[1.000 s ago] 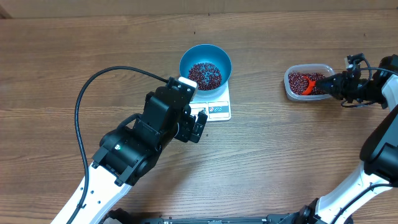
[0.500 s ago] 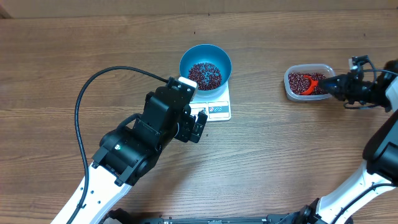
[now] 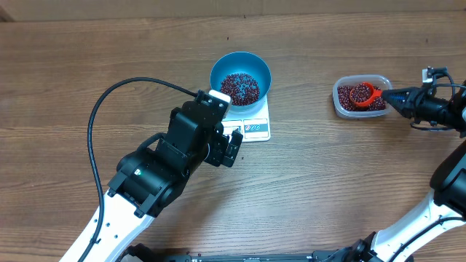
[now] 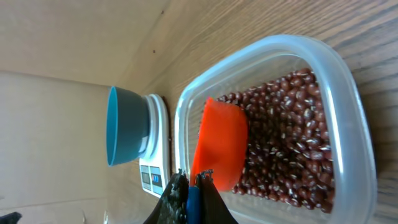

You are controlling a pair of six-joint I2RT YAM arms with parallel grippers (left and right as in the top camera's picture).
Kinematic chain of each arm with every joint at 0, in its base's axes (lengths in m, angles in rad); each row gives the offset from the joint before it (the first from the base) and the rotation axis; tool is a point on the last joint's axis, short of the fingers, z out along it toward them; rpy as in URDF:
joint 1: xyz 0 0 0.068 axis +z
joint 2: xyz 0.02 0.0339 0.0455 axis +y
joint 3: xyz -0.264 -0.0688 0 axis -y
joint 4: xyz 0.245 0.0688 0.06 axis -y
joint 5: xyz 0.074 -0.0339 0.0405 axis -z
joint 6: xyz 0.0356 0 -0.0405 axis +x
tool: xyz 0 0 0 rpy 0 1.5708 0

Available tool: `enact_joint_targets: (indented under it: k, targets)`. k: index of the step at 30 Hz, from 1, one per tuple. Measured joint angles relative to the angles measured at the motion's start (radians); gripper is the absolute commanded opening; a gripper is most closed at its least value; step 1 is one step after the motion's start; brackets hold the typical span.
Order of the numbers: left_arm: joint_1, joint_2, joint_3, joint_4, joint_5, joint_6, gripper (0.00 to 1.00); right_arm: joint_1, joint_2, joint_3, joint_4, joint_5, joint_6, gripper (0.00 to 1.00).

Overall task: Scoop item into bowl and weigh 150g on scale
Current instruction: 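Lift the filled scoop out of the tub with the right gripper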

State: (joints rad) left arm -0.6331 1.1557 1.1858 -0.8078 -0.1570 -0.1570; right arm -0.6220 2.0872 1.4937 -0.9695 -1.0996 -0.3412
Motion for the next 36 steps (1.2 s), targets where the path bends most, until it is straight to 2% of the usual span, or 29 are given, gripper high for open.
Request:
enact_joint_targets:
  k: [25,36]
  targets:
    - [0.0,0.0,0.0,0.0,0.0,0.0,1.0,-0.046,0.0,0.0,-0.079,-0.157,0.0,0.04]
    - [0.0,0.0,0.0,0.0,0.0,0.0,1.0,-0.046,0.0,-0.002,-0.167,-0.22,-0.071,0.04]
